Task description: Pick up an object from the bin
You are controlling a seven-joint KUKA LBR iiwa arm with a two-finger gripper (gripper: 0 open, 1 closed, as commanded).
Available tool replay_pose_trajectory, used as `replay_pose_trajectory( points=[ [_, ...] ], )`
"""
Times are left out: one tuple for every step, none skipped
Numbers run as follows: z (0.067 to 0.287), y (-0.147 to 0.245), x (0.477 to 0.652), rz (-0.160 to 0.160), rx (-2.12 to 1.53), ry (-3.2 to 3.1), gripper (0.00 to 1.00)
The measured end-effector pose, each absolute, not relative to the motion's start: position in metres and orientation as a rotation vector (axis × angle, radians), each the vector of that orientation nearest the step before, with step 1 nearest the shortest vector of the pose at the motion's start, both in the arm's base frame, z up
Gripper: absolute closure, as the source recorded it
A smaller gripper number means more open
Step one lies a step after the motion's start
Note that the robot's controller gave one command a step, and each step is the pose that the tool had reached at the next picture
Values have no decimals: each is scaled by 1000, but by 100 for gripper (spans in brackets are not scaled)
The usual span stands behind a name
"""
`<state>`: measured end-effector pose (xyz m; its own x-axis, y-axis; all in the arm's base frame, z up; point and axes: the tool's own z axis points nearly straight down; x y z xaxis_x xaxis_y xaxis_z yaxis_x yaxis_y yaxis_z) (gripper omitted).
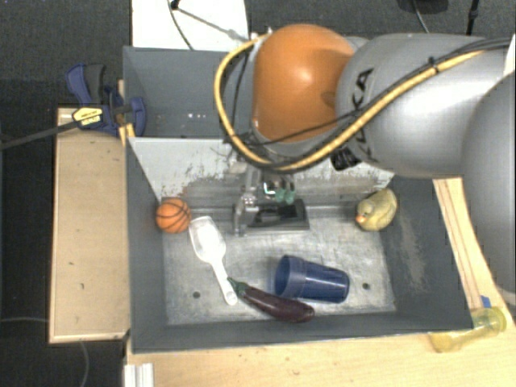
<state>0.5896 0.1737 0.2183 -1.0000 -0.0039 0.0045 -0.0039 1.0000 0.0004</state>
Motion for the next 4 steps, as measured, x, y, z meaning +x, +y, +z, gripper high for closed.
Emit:
replay_pose_trajectory(
  points=[
    [223,173,591,-3,1,-3145,0],
    [158,152,590,-4,27,-3149,0],
    [74,99,589,-7,-15,-3158,100],
    [74,99,589,-7,-17,-3158,100]
  ],
)
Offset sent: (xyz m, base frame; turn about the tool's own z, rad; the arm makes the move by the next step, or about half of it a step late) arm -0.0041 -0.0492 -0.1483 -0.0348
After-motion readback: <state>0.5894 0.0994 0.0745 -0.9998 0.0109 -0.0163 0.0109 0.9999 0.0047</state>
